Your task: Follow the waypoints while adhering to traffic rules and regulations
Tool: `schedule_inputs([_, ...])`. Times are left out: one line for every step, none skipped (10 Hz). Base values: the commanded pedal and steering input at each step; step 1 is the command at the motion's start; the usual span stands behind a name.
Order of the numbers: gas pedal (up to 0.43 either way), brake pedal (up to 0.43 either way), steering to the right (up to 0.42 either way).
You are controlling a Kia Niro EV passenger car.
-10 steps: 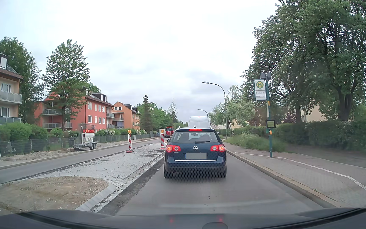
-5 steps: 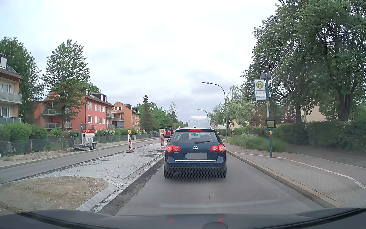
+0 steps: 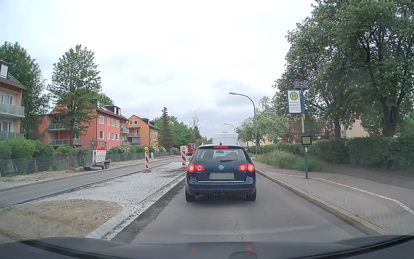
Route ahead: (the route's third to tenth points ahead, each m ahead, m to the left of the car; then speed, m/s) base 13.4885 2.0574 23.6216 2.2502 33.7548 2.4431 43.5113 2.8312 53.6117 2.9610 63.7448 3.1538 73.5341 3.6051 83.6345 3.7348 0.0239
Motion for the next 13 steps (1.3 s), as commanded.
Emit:
schedule_inputs([0.0,0.262,-0.015])
schedule_inputs([0.0,0.262,-0.016])
schedule_inputs([0.0,0.262,-0.016])
schedule_inputs([0.0,0.262,-0.016])
schedule_inputs([0.0,0.262,-0.016])
schedule_inputs([0.0,0.262,-0.016])
schedule_inputs([0.0,0.262,-0.016])
schedule_inputs([0.0,0.262,-0.016])
schedule_inputs([0.0,0.262,-0.016])
schedule_inputs([0.0,0.262,-0.016])
schedule_inputs([0.0,0.262,-0.015])
schedule_inputs([0.0,0.262,-0.016])
schedule_inputs([0.0,0.262,-0.016])
